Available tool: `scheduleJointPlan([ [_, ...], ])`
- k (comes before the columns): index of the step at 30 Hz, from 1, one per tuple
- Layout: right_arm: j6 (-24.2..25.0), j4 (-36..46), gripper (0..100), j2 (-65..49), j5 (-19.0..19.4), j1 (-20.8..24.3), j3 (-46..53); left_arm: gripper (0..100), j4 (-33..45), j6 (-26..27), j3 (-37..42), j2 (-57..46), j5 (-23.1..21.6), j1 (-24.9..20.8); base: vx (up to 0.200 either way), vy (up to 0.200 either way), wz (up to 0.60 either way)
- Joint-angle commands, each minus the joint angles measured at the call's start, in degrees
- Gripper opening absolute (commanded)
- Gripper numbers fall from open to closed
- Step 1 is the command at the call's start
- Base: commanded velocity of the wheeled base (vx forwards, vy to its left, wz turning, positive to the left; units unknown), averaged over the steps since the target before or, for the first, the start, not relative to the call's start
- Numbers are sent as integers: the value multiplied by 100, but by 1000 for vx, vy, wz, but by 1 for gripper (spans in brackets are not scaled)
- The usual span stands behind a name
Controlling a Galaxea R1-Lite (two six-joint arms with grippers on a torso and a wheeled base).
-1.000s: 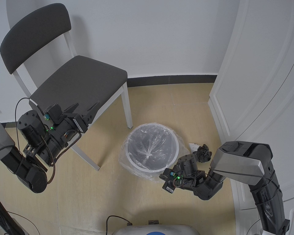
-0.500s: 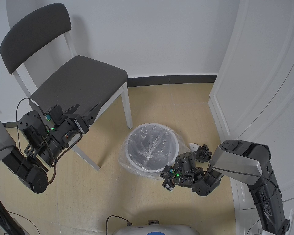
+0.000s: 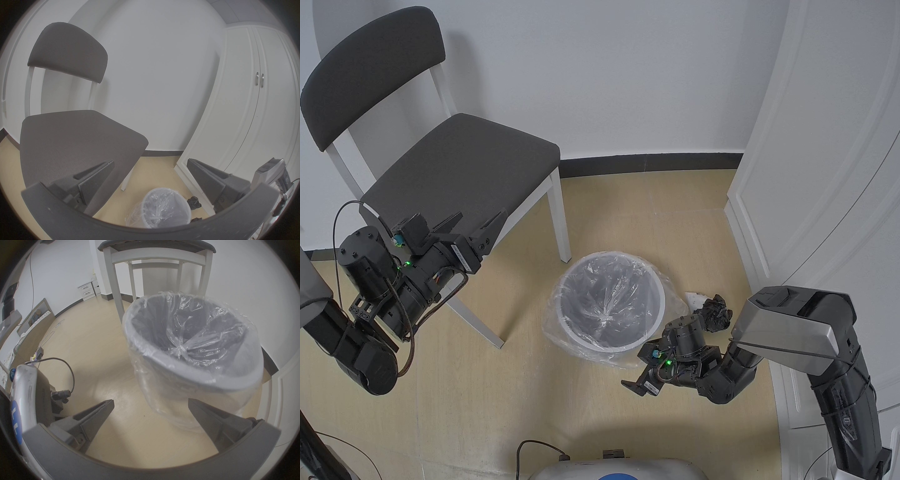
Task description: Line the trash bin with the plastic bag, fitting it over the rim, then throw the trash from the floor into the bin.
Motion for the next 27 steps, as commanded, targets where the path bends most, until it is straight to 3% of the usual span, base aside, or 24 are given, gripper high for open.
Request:
scheduleJointPlan([
  [1,-12,-22,100,-358,2,-24,410,100,-4,4,8,9,0,-8,0,0,0],
  [11,-30,-444,100,-1597,-7,-50,1711,100,-4,-5,35,-26,0,-25,0,0,0],
  [17,-179,-479,100,-2080,-121,-648,2071,100,-4,-5,26,0,0,-25,0,0,0],
  [19,-654,-515,100,-2098,-341,-1087,2185,100,-4,-5,35,9,0,-69,0,0,0],
  [20,-654,-515,100,-2098,-341,-1087,2185,100,-4,-5,35,9,0,-69,0,0,0],
  [21,-865,-664,100,-2036,-314,-1360,2326,100,-4,-5,26,62,0,-96,0,0,0],
  [27,-759,-1745,100,-1386,134,-1764,2326,100,-4,-5,-9,273,0,-96,0,0,0],
])
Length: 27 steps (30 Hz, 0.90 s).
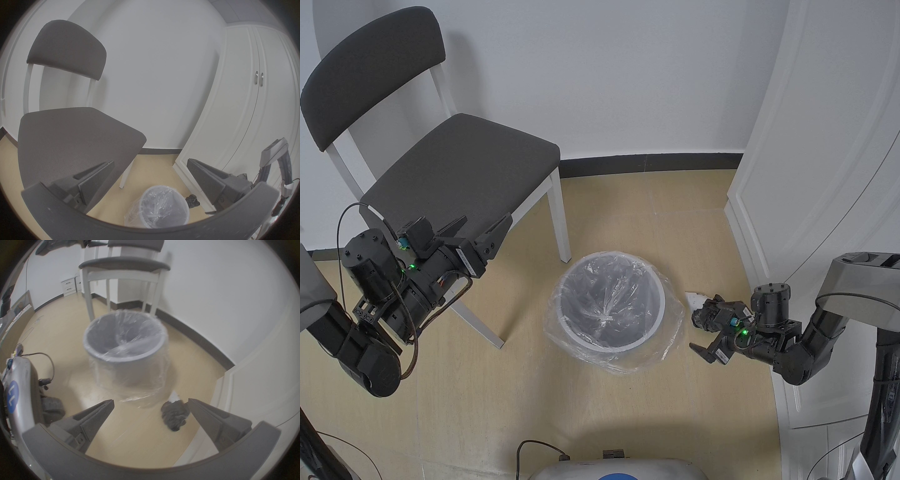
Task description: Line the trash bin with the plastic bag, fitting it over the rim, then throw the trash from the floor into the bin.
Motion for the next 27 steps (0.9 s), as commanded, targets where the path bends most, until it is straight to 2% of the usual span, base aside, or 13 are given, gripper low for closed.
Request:
scheduleJointPlan([
  [1,44,-1043,100,830,576,-516,-69,100,-4,-1,-49,262,-1,-14,0,0,0],
  [4,88,-1579,100,1445,883,-639,-411,100,-4,-1,-40,297,-1,-49,0,0,0],
  [7,105,-1685,100,1840,1270,-753,-719,100,-4,-1,-31,271,-1,-146,0,0,0],
  [8,105,-1685,100,1840,1270,-753,-719,100,-4,-1,-31,271,-1,-146,0,0,0],
  [9,219,-1623,100,1893,1762,-780,-912,100,-4,-1,-22,236,-1,-181,0,0,0],
  [11,281,-1667,100,1937,1982,-797,-1070,100,-4,-1,-14,218,8,-207,0,0,0],
  [12,307,-1641,100,1972,2281,-824,-1290,100,-4,7,-5,209,8,-243,0,0,0],
  [17,325,-1483,100,2086,2993,-841,-1782,100,-4,7,22,165,8,-278,0,0,0],
  [27,290,-375,100,2051,3291,-806,-2538,100,-4,-1,48,25,8,-269,0,0,0],
])
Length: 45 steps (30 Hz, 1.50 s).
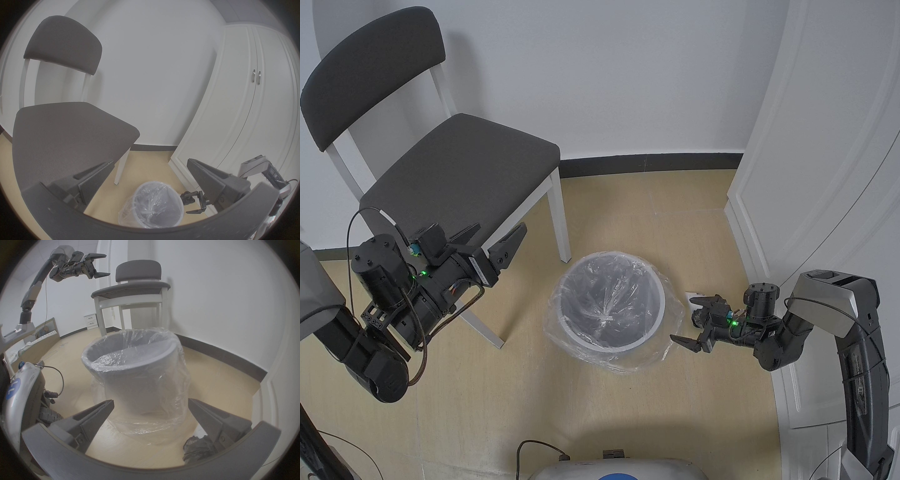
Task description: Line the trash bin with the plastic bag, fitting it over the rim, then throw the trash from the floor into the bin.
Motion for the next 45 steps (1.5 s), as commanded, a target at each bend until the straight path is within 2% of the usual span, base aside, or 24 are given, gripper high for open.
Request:
scheduleJointPlan([
  [1,-55,496,100,15,161,13,-449,100,-2,-8,38,-100,-2,-7,0,0,0],
  [8,-275,1033,100,50,231,83,-871,100,-2,-8,55,-100,-2,-7,0,0,0],
  [14,-609,1797,100,103,547,92,-1301,100,-2,-8,108,-100,-11,-24,0,0,0],
  [24,-653,2245,100,331,591,162,-1846,100,-10,1,108,-82,-11,-60,0,0,0],
  [28,-820,2456,100,481,600,206,-2084,100,-2,1,117,-73,-11,-68,0,0,0],
  [32,-864,2623,100,516,741,215,-2216,100,-2,1,117,-73,-11,-77,0,0,0],
  [33,-864,2632,0,525,741,215,-2216,100,-2,1,117,-65,-11,-86,0,0,0],
  [45,-864,2650,0,674,741,206,-2356,100,-2,1,134,-47,-11,-95,0,0,0],
])
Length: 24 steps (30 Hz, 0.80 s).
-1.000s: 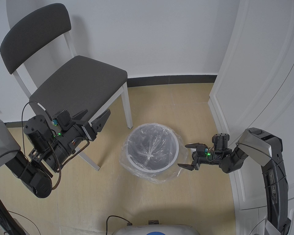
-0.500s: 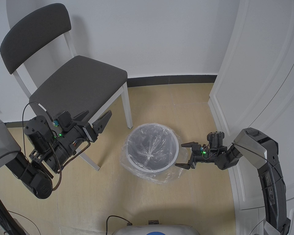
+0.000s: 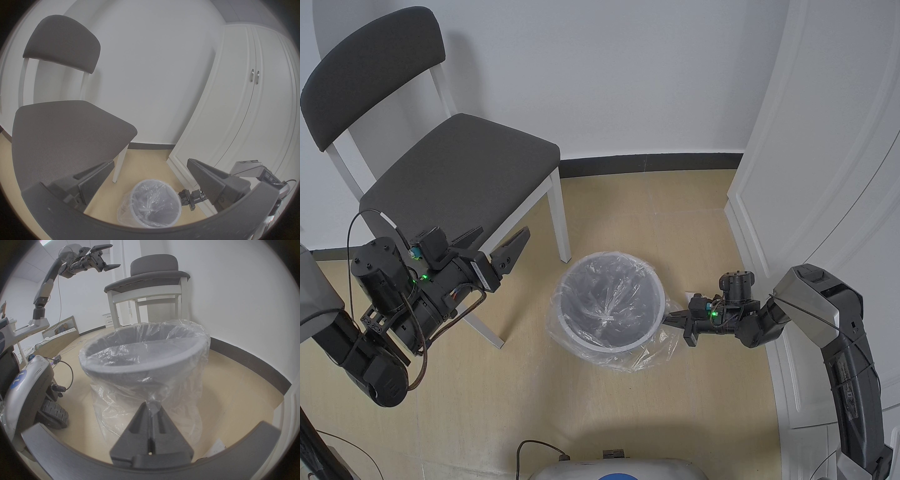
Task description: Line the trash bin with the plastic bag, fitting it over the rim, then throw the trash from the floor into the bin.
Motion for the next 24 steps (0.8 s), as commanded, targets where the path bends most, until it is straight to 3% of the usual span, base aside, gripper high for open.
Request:
scheduleJointPlan([
  [1,8,4,0,174,1,3,-163,100,-13,-4,18,14,-1,-1,0,0,0],
  [24,8,576,0,815,1,91,-1314,100,-13,-4,27,84,-1,-45,0,0,0],
])
